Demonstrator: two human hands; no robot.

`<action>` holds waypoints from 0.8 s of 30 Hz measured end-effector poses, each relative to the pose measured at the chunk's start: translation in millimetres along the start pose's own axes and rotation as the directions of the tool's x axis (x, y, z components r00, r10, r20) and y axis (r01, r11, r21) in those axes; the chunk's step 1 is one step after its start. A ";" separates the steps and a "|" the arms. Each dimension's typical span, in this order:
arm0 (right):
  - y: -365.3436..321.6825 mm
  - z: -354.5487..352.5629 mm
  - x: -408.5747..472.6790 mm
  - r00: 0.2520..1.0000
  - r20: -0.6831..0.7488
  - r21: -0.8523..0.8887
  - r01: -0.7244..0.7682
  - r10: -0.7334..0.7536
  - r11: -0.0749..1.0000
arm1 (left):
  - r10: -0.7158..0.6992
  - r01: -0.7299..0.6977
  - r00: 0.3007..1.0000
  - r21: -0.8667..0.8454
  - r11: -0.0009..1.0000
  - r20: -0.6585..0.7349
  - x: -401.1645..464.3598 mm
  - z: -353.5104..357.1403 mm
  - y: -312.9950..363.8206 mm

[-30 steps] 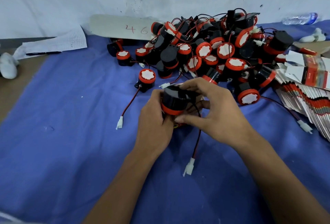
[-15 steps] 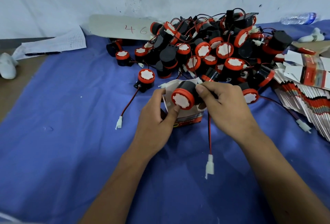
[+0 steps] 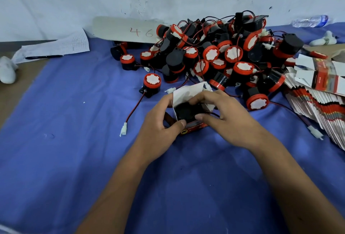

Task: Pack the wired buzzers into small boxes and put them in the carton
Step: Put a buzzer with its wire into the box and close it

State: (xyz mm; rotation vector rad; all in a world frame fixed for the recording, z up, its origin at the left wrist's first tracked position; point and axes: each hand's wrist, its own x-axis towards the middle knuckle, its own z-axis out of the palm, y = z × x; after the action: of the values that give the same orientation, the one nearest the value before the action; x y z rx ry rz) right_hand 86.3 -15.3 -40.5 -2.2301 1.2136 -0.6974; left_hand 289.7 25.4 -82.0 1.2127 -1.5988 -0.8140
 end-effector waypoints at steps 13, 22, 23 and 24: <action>4.3 0.8 0.5 0.990 -0.102 -0.145 0.083 -0.098 0.986 | 0.083 -0.081 0.989 0.024 0.996 -0.124 5.8 7.8 -4.9; 4.3 4.2 2.5 0.914 -0.269 -0.232 0.245 -0.304 0.942 | 0.066 -0.065 0.992 0.014 0.998 -0.108 6.5 5.3 -8.2; 3.0 3.0 2.6 0.894 -0.308 -0.226 0.262 -0.324 0.938 | 0.074 -0.072 0.992 0.026 0.997 -0.101 6.3 4.5 -7.3; 2.0 1.6 2.6 0.879 -0.352 -0.202 0.264 -0.321 0.943 | 0.086 -0.081 0.992 0.051 0.995 -0.094 6.0 4.1 -6.2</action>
State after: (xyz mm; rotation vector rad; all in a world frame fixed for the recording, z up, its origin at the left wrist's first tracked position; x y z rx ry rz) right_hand 87.4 -18.1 -42.5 -2.5126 1.1363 -1.2487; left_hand 287.5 17.7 -87.3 1.1920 -1.5872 -0.6586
